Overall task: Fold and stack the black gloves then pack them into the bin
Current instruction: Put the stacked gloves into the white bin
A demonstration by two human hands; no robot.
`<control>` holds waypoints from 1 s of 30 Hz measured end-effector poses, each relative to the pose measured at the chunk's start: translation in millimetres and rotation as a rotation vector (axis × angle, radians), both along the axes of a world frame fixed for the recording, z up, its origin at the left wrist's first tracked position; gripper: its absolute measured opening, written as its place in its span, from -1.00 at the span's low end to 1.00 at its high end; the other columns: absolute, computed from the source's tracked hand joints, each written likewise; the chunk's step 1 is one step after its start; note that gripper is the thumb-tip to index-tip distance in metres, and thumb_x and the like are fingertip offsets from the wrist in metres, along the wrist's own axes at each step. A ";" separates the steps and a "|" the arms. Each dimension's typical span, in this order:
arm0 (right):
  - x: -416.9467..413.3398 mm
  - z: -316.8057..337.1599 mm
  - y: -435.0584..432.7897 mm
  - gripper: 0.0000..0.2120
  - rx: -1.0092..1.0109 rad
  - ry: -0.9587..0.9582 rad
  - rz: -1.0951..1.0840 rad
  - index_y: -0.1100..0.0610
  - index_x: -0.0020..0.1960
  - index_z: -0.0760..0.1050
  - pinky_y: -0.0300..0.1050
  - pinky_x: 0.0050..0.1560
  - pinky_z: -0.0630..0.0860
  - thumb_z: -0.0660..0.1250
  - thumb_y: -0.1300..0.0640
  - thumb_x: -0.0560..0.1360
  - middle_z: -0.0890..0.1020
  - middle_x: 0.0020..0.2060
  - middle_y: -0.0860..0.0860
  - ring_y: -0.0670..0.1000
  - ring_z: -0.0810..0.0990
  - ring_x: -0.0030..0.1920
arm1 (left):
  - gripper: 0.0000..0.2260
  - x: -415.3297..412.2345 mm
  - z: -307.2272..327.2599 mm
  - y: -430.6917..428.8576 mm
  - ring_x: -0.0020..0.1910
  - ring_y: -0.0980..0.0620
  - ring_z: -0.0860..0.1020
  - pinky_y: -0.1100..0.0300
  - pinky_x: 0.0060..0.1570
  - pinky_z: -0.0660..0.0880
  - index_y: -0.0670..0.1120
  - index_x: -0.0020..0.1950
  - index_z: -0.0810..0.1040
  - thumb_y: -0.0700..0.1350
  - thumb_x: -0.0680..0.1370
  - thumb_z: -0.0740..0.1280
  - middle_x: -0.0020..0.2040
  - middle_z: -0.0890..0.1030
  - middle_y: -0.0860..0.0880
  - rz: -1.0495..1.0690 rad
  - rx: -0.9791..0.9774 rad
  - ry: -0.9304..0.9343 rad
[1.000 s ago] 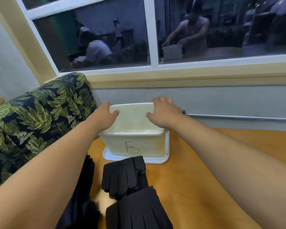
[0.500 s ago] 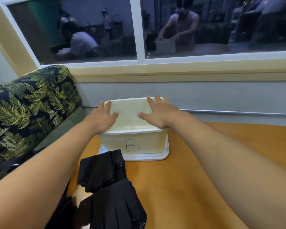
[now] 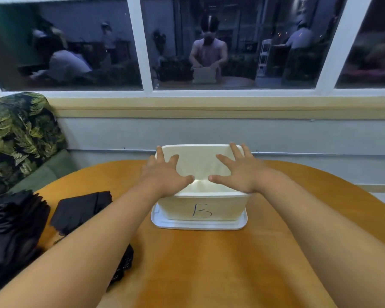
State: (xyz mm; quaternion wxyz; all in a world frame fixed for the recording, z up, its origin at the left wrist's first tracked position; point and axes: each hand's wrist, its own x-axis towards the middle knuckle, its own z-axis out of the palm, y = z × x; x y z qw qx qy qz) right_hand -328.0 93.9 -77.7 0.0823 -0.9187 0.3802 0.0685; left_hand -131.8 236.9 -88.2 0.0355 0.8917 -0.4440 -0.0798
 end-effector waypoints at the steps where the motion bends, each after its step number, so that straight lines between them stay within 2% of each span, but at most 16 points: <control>1: -9.6 1.5 6.3 -0.05 0.013 0.015 0.003 -0.30 0.72 -0.14 0.38 0.64 -0.04 -0.01 -0.68 0.46 -0.35 0.70 -0.07 0.14 -0.43 0.68 | -0.12 -9.6 -0.4 5.2 0.70 -0.26 -0.04 -0.19 0.56 0.15 0.24 0.73 0.01 0.55 0.49 0.16 0.73 -0.29 -0.09 0.001 0.016 0.012; 6: -43.2 5.7 35.2 -0.04 0.005 0.090 0.034 -0.30 0.72 -0.13 0.38 0.64 0.03 0.01 -0.68 0.45 -0.38 0.69 -0.03 0.19 -0.45 0.67 | -0.19 -47.4 2.0 36.4 0.71 -0.25 -0.13 -0.22 0.57 0.14 0.20 0.73 0.05 0.49 0.55 0.15 0.71 -0.34 -0.11 -0.010 0.072 0.016; 9: -59.0 2.2 56.0 -0.04 0.004 0.092 0.065 -0.28 0.72 -0.13 0.39 0.62 0.06 0.00 -0.68 0.45 -0.42 0.68 -0.02 0.19 -0.46 0.66 | -0.24 -64.3 -0.5 62.0 0.71 -0.26 -0.11 -0.23 0.57 0.15 0.18 0.72 0.04 0.46 0.59 0.11 0.71 -0.34 -0.12 0.000 0.075 0.000; 13: -71.2 5.7 77.7 -0.06 -0.034 0.112 0.109 -0.29 0.72 -0.13 0.40 0.63 0.10 -0.03 -0.67 0.47 -0.40 0.69 -0.01 0.22 -0.43 0.67 | -0.32 -77.8 -1.1 87.0 0.70 -0.25 -0.05 -0.22 0.52 0.22 0.15 0.70 0.12 0.40 0.64 0.12 0.72 -0.29 -0.15 0.027 0.028 0.005; 16: -70.9 7.0 83.0 -0.09 -0.084 0.146 0.112 -0.27 0.72 -0.14 0.42 0.63 0.03 -0.08 -0.65 0.50 -0.35 0.70 0.04 0.27 -0.34 0.69 | -0.38 -81.5 2.5 92.7 0.71 -0.19 -0.07 -0.23 0.55 0.17 0.14 0.67 0.19 0.34 0.66 0.17 0.74 -0.24 -0.12 0.040 -0.045 0.073; 19: -64.8 10.2 86.1 -0.15 -0.117 0.143 0.090 -0.24 0.73 -0.07 0.43 0.64 -0.03 -0.13 -0.60 0.54 -0.25 0.73 0.08 0.30 -0.22 0.71 | -0.45 -79.4 7.8 100.8 0.72 -0.06 -0.19 -0.18 0.63 -0.01 0.16 0.64 0.25 0.25 0.67 0.24 0.76 -0.12 -0.04 0.003 -0.174 0.155; 21: -60.4 12.8 88.6 -0.19 -0.119 0.106 0.076 -0.21 0.73 -0.02 0.40 0.64 0.00 -0.11 -0.56 0.58 -0.16 0.74 0.07 0.29 -0.15 0.72 | -0.50 -74.2 12.5 110.7 0.72 0.03 -0.19 -0.13 0.65 -0.06 0.19 0.63 0.28 0.21 0.69 0.24 0.75 -0.01 0.04 -0.049 -0.241 0.178; 24: -47.9 21.8 102.8 -0.28 -0.163 0.007 0.144 -0.19 0.71 0.08 0.32 0.62 0.16 -0.01 -0.48 0.64 0.05 0.73 -0.01 0.23 0.02 0.71 | -0.58 -58.7 22.1 138.4 0.71 0.06 -0.04 -0.11 0.66 0.07 0.16 0.58 0.36 0.13 0.71 0.23 0.70 0.18 0.09 -0.092 -0.361 0.151; 26: -32.0 30.0 119.1 -0.33 -0.178 -0.080 0.207 -0.16 0.68 0.18 0.24 0.58 0.28 0.02 -0.43 0.66 0.22 0.68 -0.06 0.14 0.16 0.66 | -0.64 -44.1 27.8 164.1 0.69 0.05 0.06 0.01 0.63 0.13 0.10 0.54 0.42 0.06 0.73 0.22 0.63 0.31 0.10 -0.080 -0.442 0.138; 28: -9.8 39.5 137.7 -0.37 -0.148 -0.151 0.257 -0.16 0.65 0.26 0.18 0.53 0.36 0.04 -0.41 0.67 0.34 0.62 -0.08 0.08 0.28 0.60 | -0.66 -29.1 30.8 192.4 0.65 0.05 0.12 0.12 0.54 0.14 0.07 0.52 0.45 0.00 0.73 0.22 0.59 0.35 0.11 -0.030 -0.456 0.124; 30: 16.5 48.2 155.6 -0.41 -0.119 -0.191 0.310 -0.17 0.62 0.33 0.14 0.48 0.41 0.06 -0.39 0.68 0.41 0.58 -0.09 0.06 0.35 0.55 | -0.69 -13.6 28.6 221.0 0.58 0.04 0.24 0.16 0.43 0.24 0.09 0.49 0.47 -0.02 0.73 0.21 0.51 0.43 0.12 0.036 -0.444 0.116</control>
